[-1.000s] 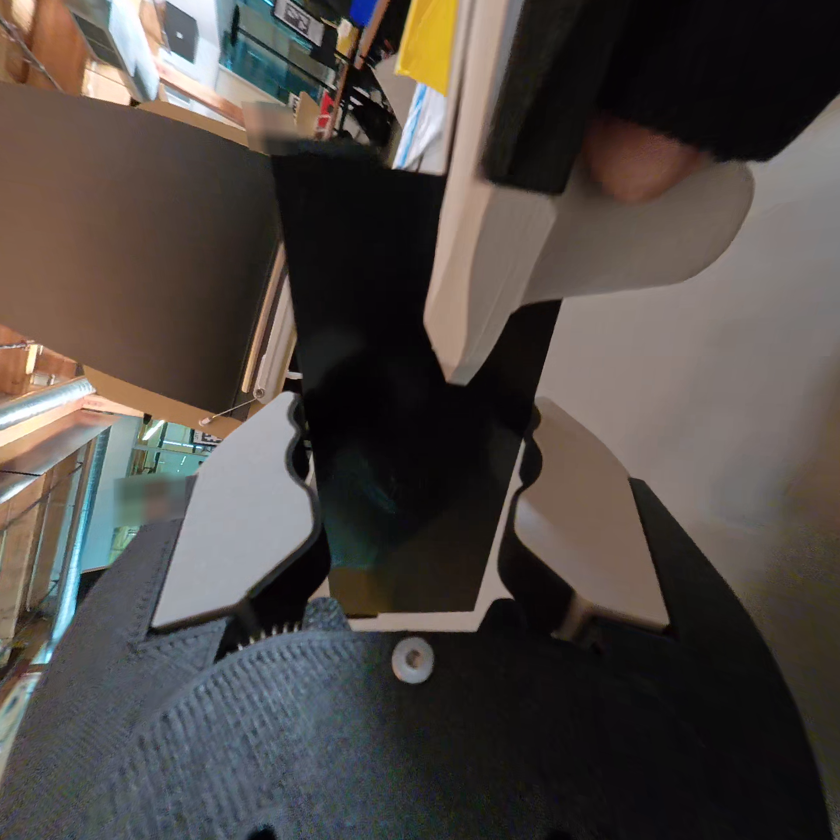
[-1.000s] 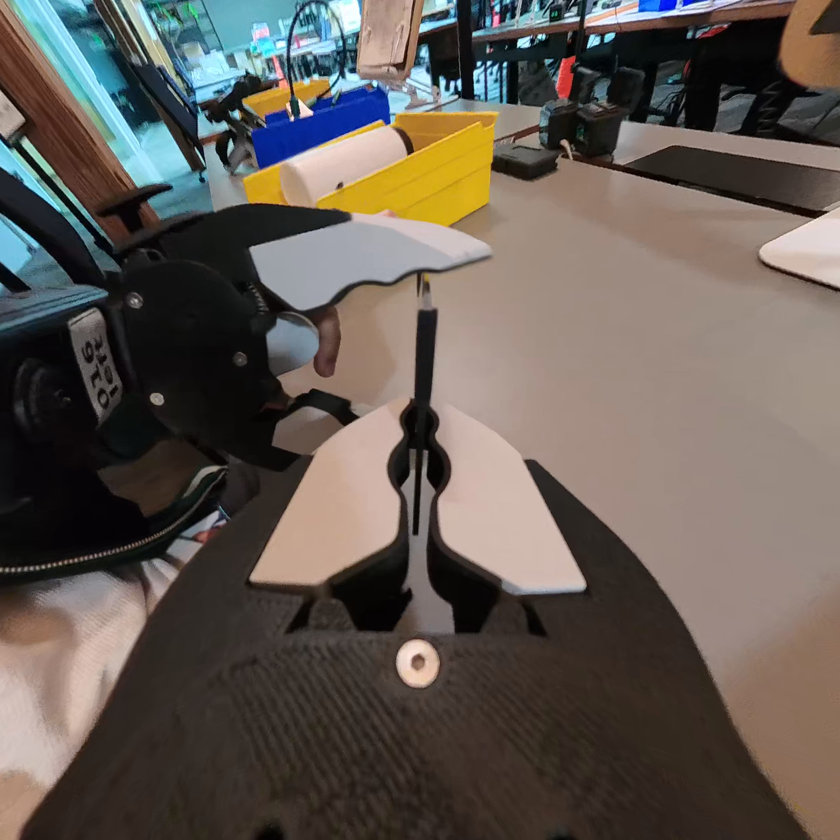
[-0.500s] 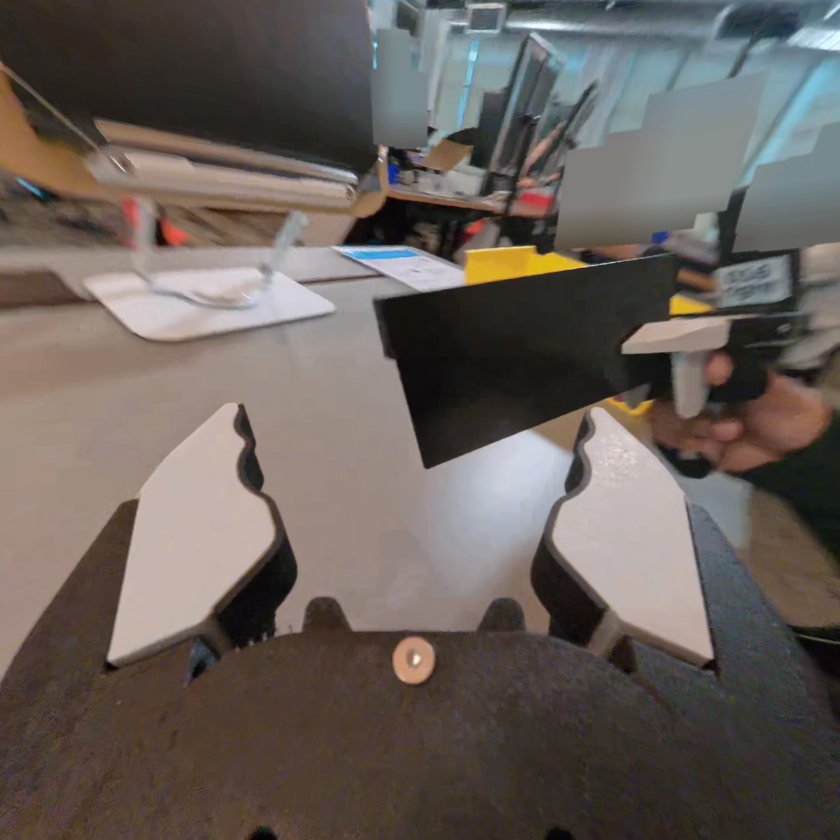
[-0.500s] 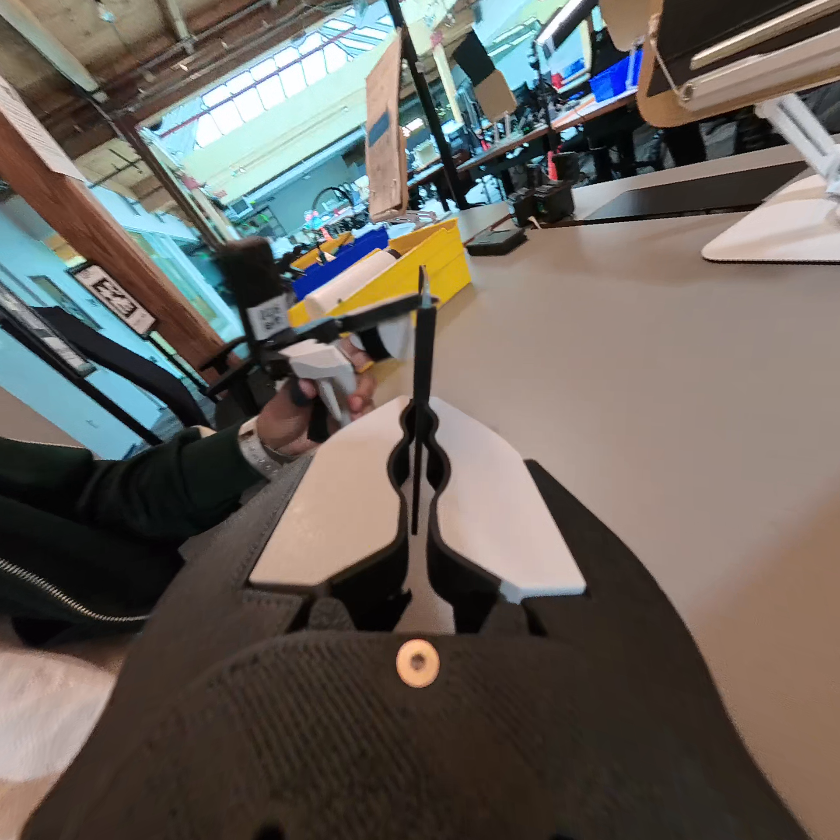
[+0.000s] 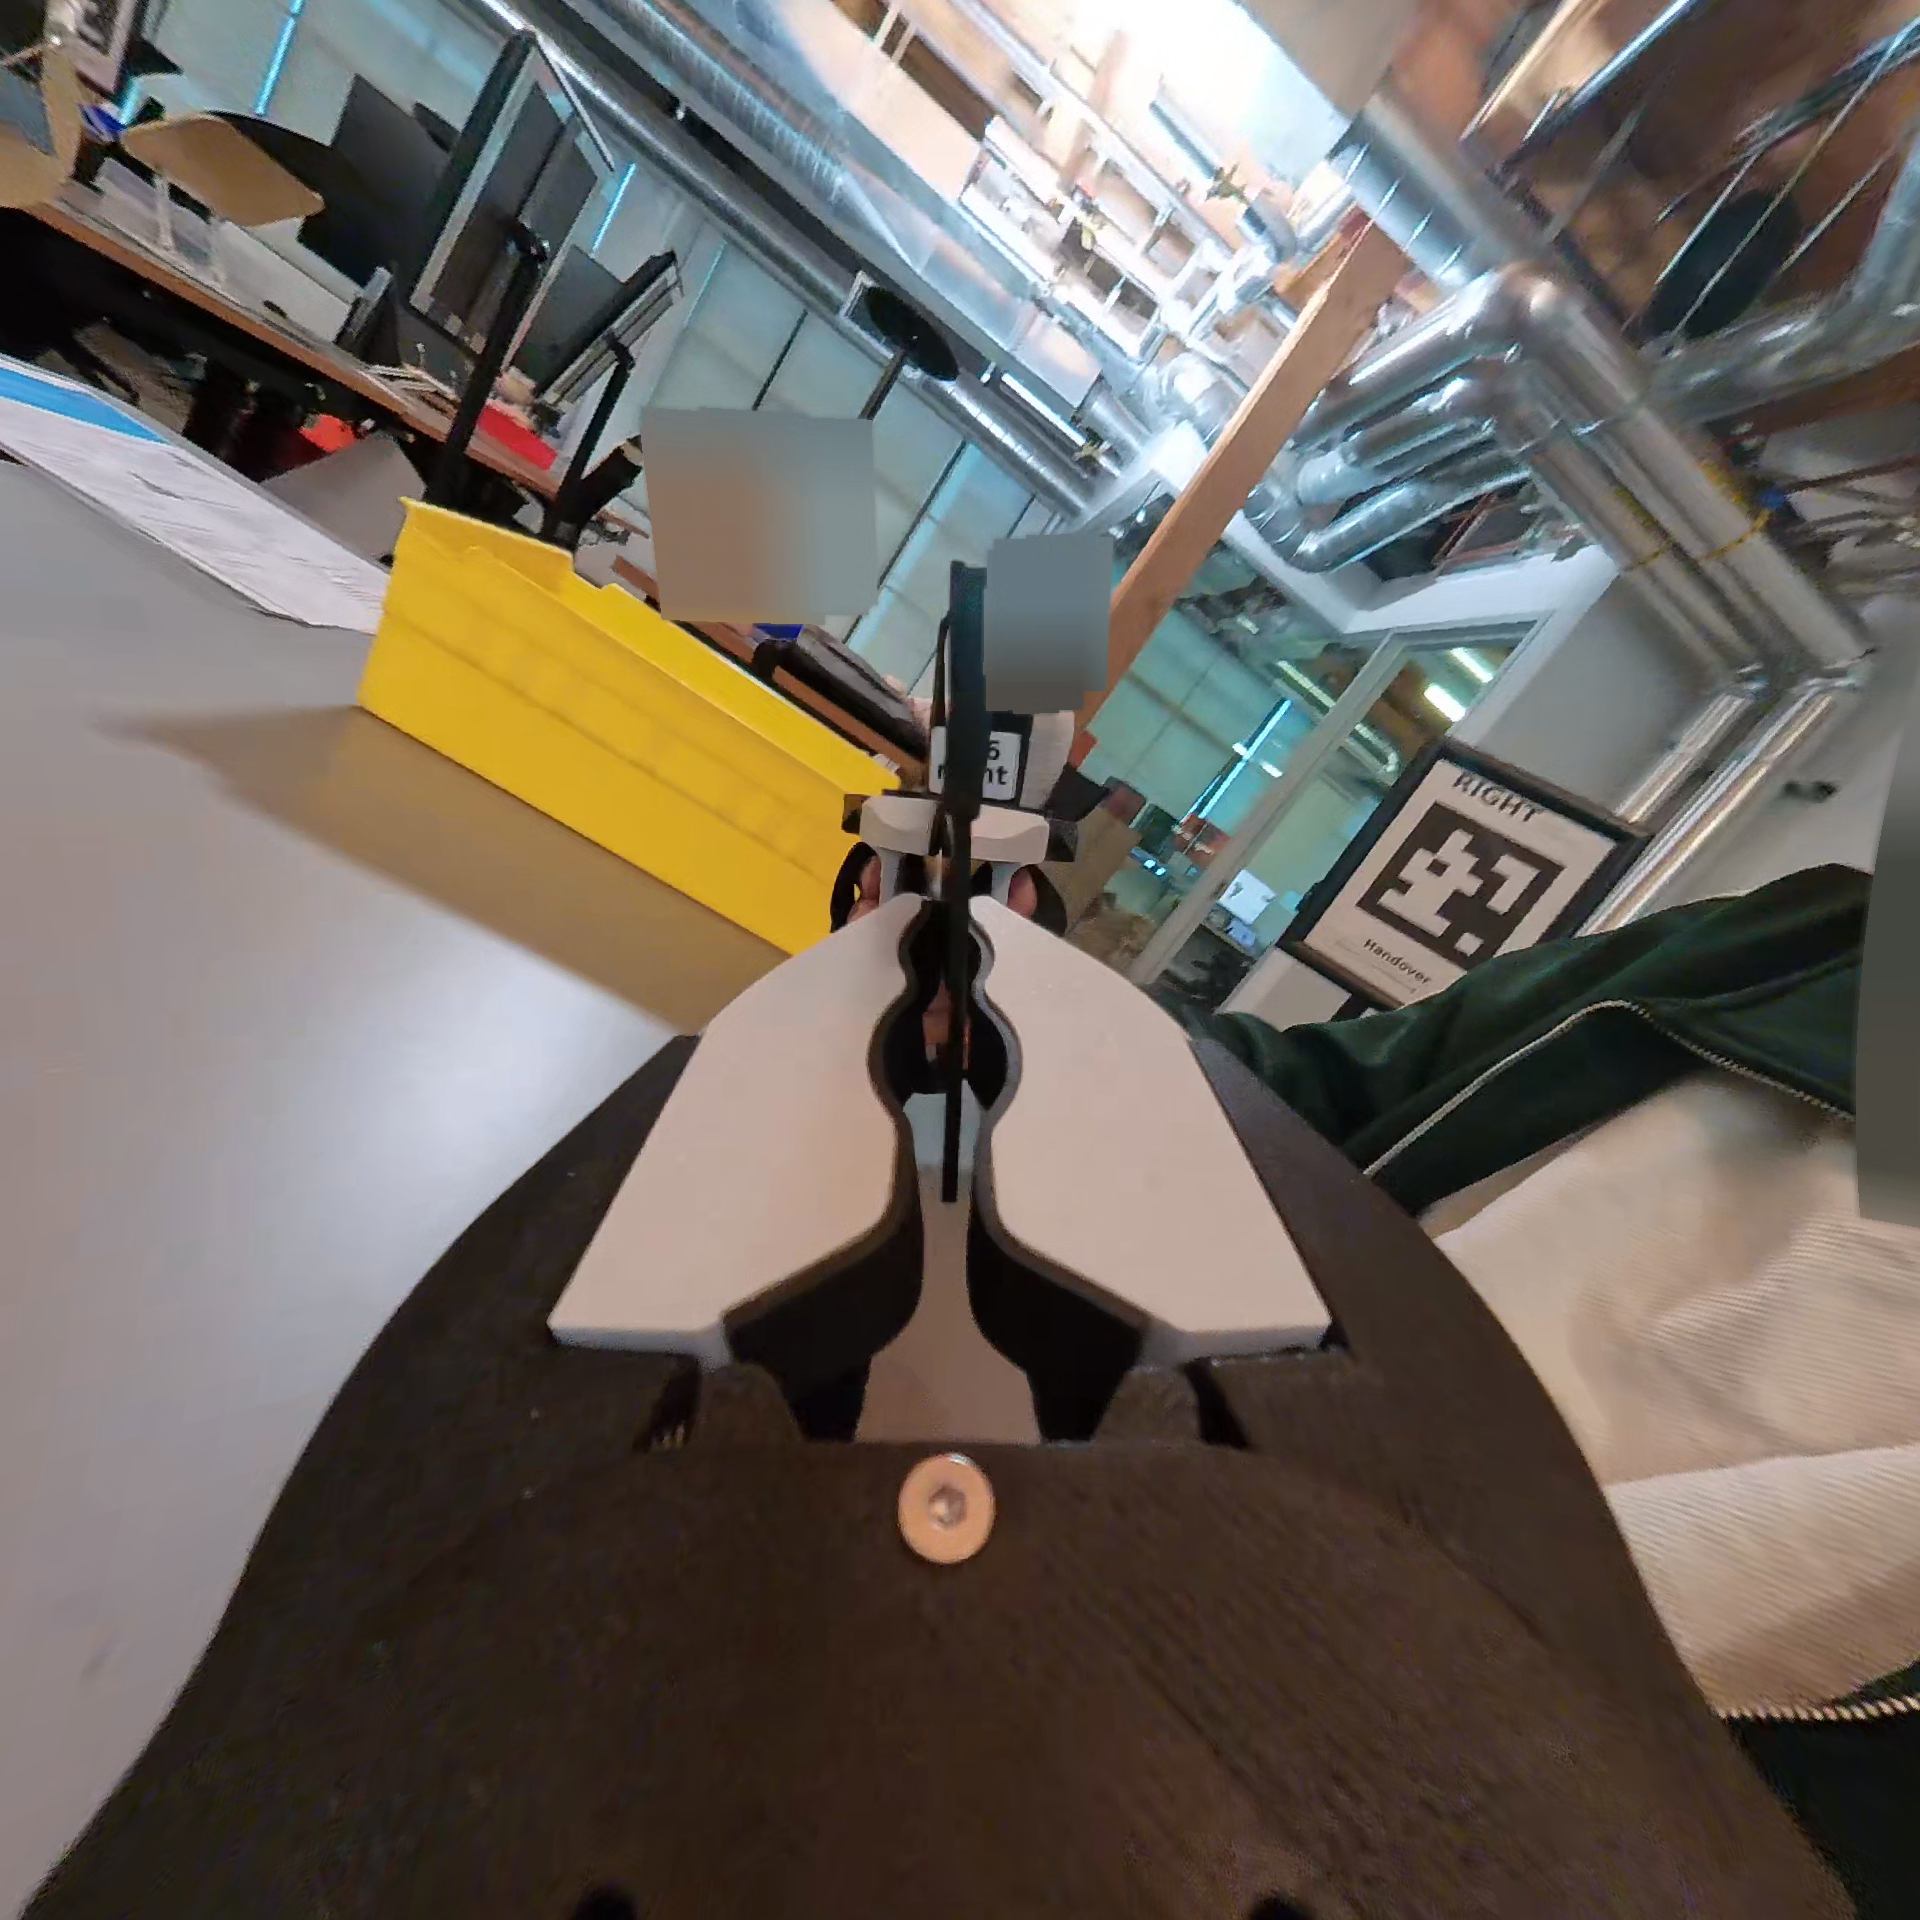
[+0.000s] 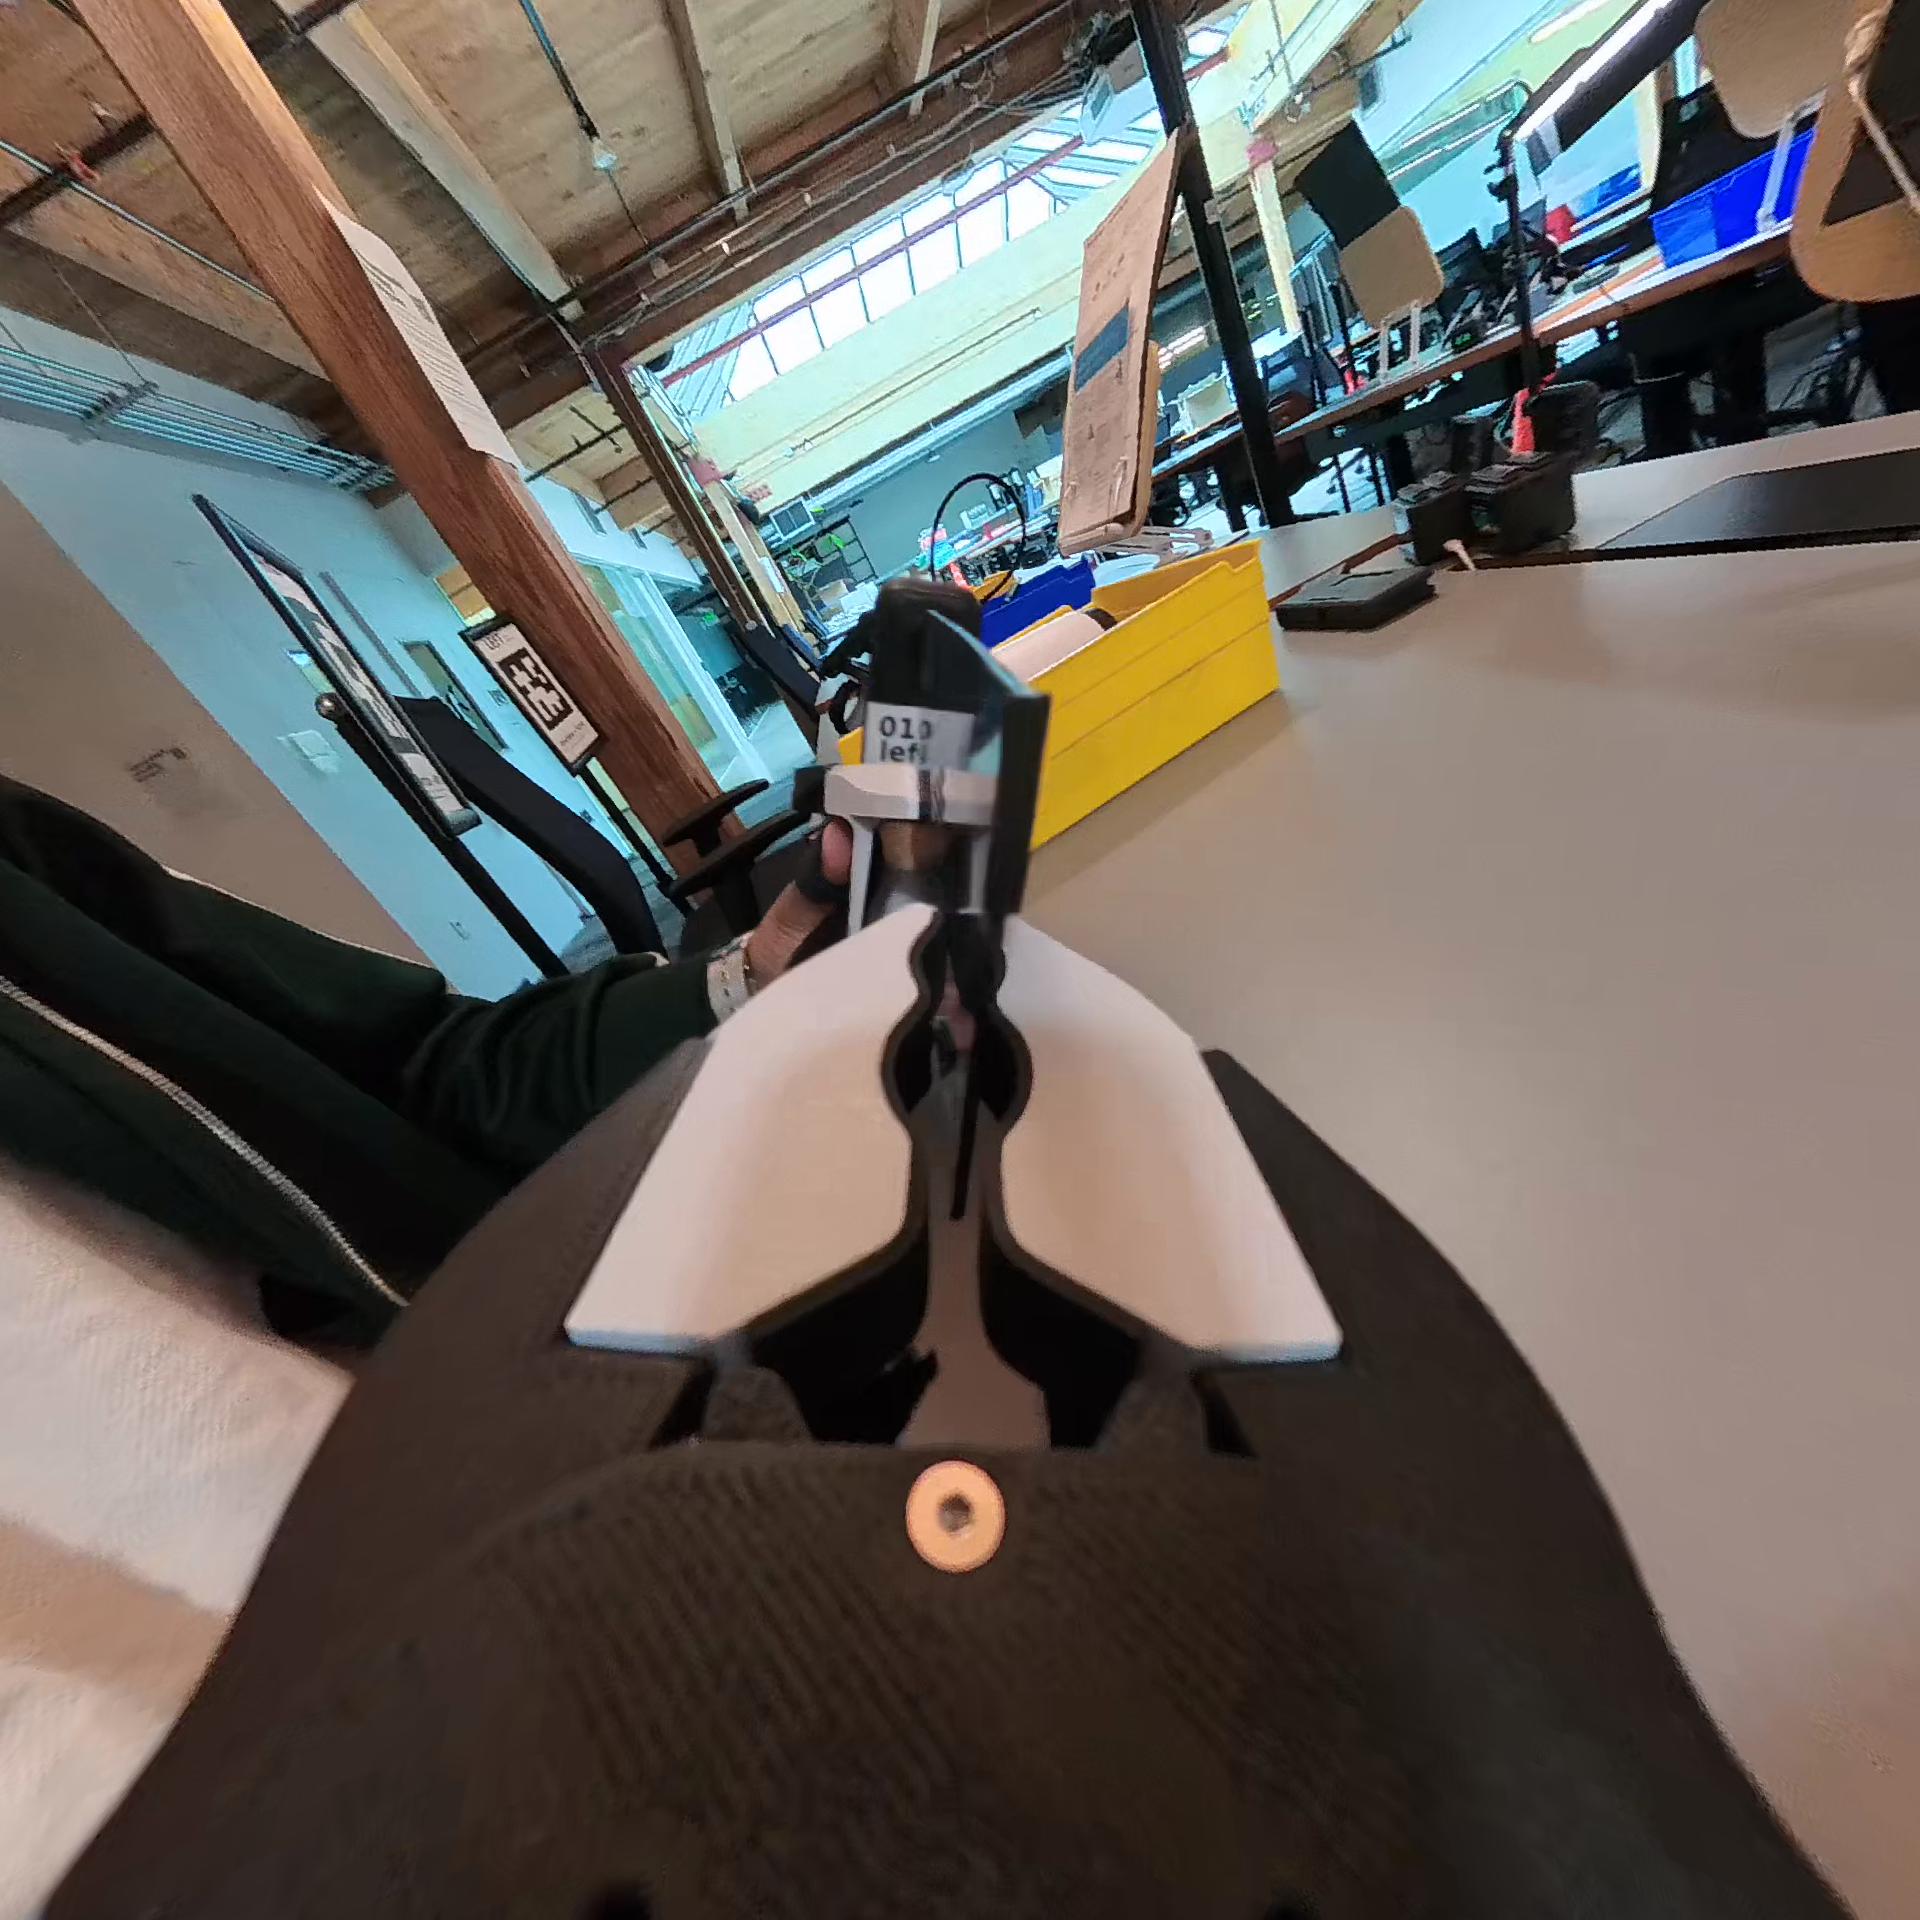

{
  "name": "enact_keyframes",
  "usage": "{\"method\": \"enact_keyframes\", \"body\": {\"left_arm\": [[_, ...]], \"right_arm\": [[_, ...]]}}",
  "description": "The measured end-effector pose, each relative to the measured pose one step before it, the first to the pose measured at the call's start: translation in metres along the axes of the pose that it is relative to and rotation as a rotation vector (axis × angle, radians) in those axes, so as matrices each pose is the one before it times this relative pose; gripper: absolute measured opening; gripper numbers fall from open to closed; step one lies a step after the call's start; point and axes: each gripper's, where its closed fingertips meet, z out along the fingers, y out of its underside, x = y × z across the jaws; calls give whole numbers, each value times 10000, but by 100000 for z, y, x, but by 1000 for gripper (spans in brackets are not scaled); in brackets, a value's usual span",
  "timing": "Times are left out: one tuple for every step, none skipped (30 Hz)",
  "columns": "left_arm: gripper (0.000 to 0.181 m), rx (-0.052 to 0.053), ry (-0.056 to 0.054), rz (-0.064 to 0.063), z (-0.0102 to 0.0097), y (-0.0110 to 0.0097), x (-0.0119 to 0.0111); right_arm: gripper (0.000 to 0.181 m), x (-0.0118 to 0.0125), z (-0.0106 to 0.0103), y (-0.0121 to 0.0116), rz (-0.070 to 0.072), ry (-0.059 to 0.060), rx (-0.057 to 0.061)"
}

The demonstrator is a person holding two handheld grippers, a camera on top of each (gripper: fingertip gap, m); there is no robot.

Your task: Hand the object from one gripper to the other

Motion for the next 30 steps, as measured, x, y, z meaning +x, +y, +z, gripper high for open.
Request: {"method": "enact_keyframes", "body": {"left_arm": [[2, -116, -144, 129, -1, 89, -81], [2, -34, -47, 82, 12, -7, 25], [2, 4, -115, 86, 2, -38, -77], [2, 74, -100, 55, -20, -109, -69], [2, 100, -109, -11, -62, -143, -138], [2, 134, -193, -40, -121, -181, -278], [2, 98, -277, -48, -150, -128, -392], [2, 70, -282, 6, -172, -104, -399], [2, 59, -223, -19, -144, -105, -323], [2, 21, -262, -53, -121, -52, -365], [2, -10, -277, -11, -74, 13, -369], [2, -75, -224, -4, -10, 115, -294], [2, -153, -180, -32, 64, 234, -237], [2, -179, -164, -24, 104, 278, -195], [2, -185, -151, 42, 135, 294, -127], [3, -201, -133, 80, 170, 311, -47], [3, -209, -92, 91, 194, 274, 49], [3, -199, -33, 121, 205, 257, 165], [3, -184, 6, 159, 212, 221, 230], [3, -209, 3, 180, 202, 235, 240], [3, -210, 1, 206, 190, 236, 218], [3, -207, 8, 206, 172, 212, 217], [3, -188, 37, 197, 159, 199, 220], [3, -180, 87, 183, 147, 191, 272], [3, -139, 79, 142, 113, 140, 235], [3, -90, 43, 107, 90, 61, 181], [3, -77, -72, 119, 32, 63, 10], [3, -91, -36, 163, 14, 109, 20], [3, 29, 58, 102, -29, -61, 125], [3, 135, 148, 102, -73, -178, 233]], "right_arm": [[4, 209, -41, 123, -136, 66, -13], [7, 314, -29, 61, -57, 145, 12], [10, 272, -17, 63, -50, 135, 4], [17, 524, -5, 83, -66, 339, -25], [41, 1405, -82, -37, -177, 1024, 18], [78, 2194, -302, -312, -543, 1753, 155], [96, 1615, -428, -565, -1037, 1498, 287], [99, 918, -462, -498, -1114, 1046, 61], [101, 395, -340, -535, -1126, 680, -46], [106, 224, -255, -632, -1096, 610, 17], [109, -22, -187, -580, -1120, 513, 42], [112, -425, -61, -414, -1168, 313, -9], [114, -778, 88, -180, -1181, 122, -141], [114, -1109, 231, 49, -1145, -88, -302], [114, -1259, 321, 167, -1015, -210, -366], [114, -1197, 351, 155, -847, -199, -337], [113, -1078, 320, 133, -676, -213, -313], [113, -863, 287, 121, -519, -186, -302], [114, -646, 209, 115, -410, -146, -258], [113, -450, 137, 145, -327, -108, -210], [113, -314, 102, 175, -228, -97, -158], [110, -255, 63, 201, -120, -117, -117], [108, -217, 73, 218, -17, -137, -84], [105, -187, 84, 252, 51, -155, -93], [103, -171, 118, 328, 89, -152, -125], [99, -146, 114, 346, 89, -137, -148], [90, -185, 52, 372, 51, -167, -163], [89, -159, -8, 76, 42, -138, 1], [89, -53, -60, -42, 43, -77, 11], [90, 7, -101, -95, 98, -68, -40]]}}
